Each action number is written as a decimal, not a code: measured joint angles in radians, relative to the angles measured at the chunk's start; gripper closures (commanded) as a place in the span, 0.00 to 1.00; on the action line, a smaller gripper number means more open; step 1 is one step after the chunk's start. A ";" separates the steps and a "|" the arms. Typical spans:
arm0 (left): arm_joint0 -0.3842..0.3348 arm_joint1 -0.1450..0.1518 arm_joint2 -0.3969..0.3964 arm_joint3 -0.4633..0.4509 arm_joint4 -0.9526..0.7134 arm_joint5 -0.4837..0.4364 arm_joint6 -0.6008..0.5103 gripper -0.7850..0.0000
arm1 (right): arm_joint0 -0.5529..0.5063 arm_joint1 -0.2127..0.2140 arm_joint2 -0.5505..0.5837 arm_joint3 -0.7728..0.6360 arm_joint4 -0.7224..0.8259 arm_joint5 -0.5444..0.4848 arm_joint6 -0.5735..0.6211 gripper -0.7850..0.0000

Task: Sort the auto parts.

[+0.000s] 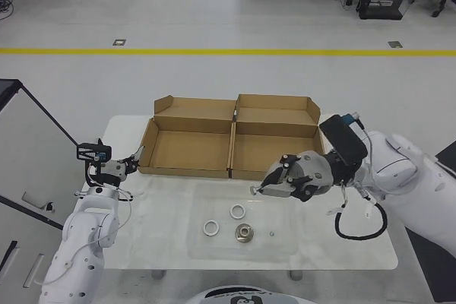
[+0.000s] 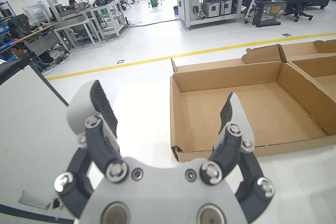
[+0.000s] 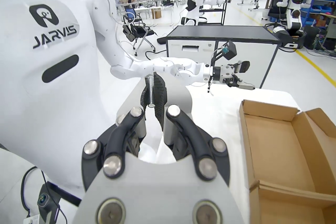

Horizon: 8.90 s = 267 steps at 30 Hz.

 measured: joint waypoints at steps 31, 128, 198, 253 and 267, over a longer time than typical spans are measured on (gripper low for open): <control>0.000 0.000 0.000 0.000 0.000 0.000 0.000 0.00 | 0.129 -0.287 0.015 0.016 0.748 0.000 0.370 1.00; 0.000 0.000 0.000 0.000 0.000 0.000 0.000 0.00 | -0.244 -0.335 0.270 -0.222 0.812 0.074 0.444 1.00; 0.000 0.000 0.000 0.000 0.000 0.000 0.000 0.00 | -0.179 -0.205 0.731 -0.012 -0.410 0.813 1.029 1.00; 0.000 0.000 0.000 0.000 0.000 0.000 0.000 0.00 | 0.551 -0.205 -0.253 0.543 -0.427 0.732 0.963 1.00; 0.000 0.000 0.000 0.000 0.000 0.000 0.000 0.00 | 0.588 -0.386 -0.458 0.878 -0.443 0.716 0.818 1.00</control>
